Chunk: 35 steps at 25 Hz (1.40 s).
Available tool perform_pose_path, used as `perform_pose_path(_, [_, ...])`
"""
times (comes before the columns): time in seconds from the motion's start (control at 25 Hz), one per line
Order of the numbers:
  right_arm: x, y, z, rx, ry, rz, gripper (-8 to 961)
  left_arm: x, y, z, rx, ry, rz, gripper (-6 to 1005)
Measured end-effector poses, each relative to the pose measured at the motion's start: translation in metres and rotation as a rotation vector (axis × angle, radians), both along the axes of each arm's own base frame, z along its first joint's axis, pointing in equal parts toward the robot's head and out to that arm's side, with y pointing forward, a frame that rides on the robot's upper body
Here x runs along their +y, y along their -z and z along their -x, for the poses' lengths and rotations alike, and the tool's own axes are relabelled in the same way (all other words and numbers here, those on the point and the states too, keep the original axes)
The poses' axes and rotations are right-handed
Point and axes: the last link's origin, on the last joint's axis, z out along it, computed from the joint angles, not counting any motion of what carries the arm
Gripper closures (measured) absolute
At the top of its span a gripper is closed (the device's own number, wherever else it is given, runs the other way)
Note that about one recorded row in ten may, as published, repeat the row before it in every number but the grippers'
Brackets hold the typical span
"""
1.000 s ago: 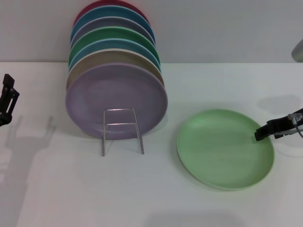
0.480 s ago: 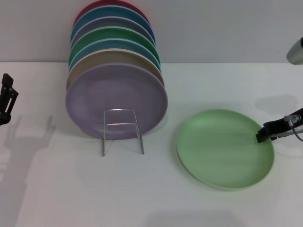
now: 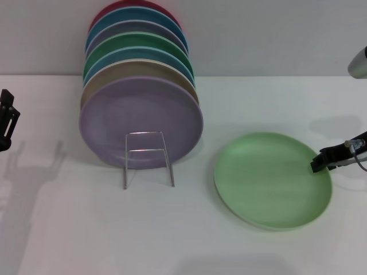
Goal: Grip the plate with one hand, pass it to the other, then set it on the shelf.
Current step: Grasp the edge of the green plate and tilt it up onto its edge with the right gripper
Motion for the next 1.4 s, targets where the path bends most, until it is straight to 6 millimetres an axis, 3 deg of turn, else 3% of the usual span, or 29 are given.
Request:
perform_pose_path(0.64, [0.0007, 0.0038, -0.0009, 0.001, -0.007, 0.01, 729, 0.0008, -0.0003, -0.0007, 0.001, 0.003, -0.001, 169])
perform_pose_path(1.2, [0.0015, 0.0047, -0.001, -0.007, -0.032, 0.013, 909, 0.0007, -0.0009, -0.0005, 0.002, 0.004, -0.002, 169])
perform_pose_path(1.4, [0.0017, 0.0045, -0.0009, -0.009, -0.035, 0.013, 920, 0.0, -0.0011, -0.0001, 0.002, 0.004, -0.004, 169])
